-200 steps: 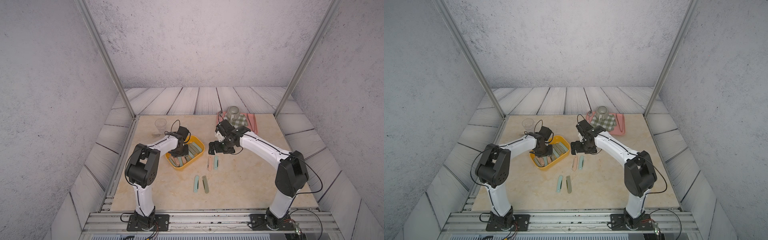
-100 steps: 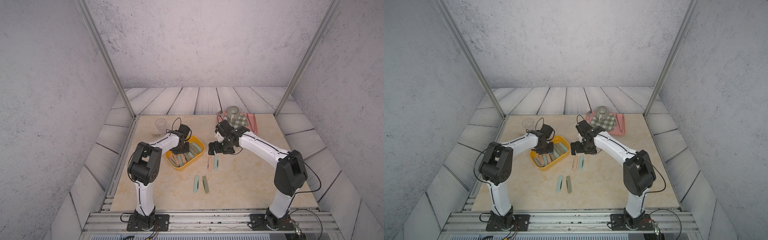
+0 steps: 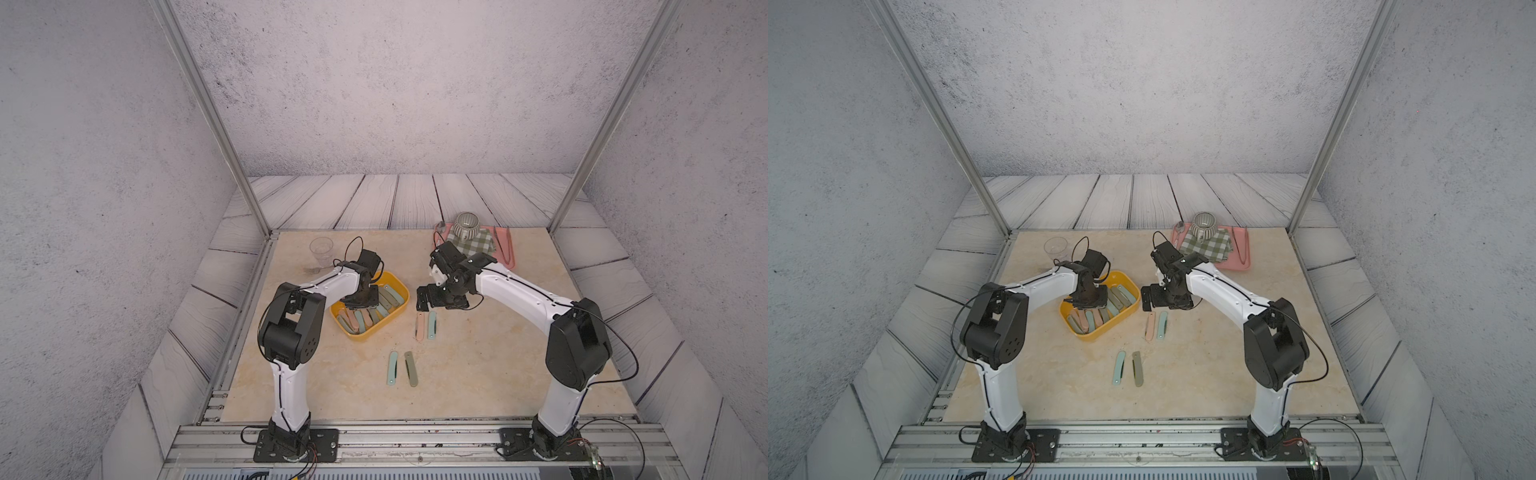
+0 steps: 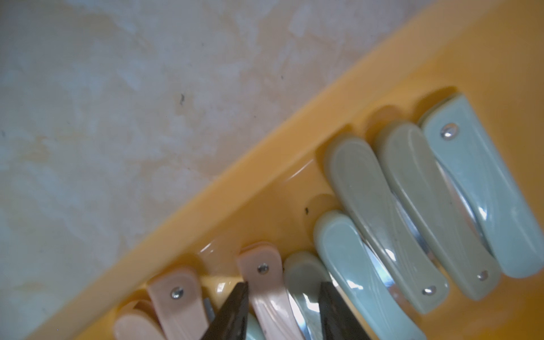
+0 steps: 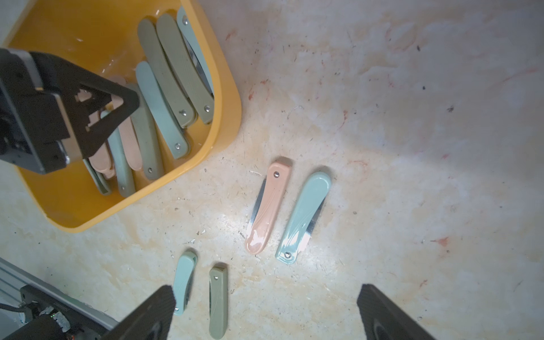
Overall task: Take the fruit knife out of the storage box
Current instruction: Pick up the fruit knife from the storage box.
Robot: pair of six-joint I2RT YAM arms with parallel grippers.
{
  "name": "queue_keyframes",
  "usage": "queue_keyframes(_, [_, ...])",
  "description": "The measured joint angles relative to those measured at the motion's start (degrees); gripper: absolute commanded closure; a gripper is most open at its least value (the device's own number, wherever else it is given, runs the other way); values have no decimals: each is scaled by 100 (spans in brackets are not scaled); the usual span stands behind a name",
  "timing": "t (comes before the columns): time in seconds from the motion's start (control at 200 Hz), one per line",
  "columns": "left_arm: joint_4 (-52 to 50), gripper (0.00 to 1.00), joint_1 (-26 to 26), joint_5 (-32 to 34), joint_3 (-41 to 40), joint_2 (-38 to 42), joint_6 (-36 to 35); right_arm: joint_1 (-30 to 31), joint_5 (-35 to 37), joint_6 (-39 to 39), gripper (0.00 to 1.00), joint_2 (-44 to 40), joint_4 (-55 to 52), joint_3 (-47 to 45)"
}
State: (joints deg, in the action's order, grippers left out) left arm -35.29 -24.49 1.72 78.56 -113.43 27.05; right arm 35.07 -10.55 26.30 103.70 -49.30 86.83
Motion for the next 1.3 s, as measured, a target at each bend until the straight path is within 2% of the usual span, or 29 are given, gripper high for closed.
queue_keyframes(0.485, [177,62,105,83,-553,315,181,0,-9,-20,1,35,-15,2])
queue_keyframes(0.901, [179,63,122,-111,-339,55,162,0,-68,-42,1,98,-17,7])
queue_keyframes(0.956, [190,66,122,-116,-339,55,162,0,-76,-42,1,98,-17,7])
queue_keyframes(1.091, [238,81,122,-136,-350,57,170,0,-109,-44,1,98,-17,7])
queue_keyframes(1.301, [275,85,122,-221,-352,79,173,0,-138,-44,1,98,-15,11])
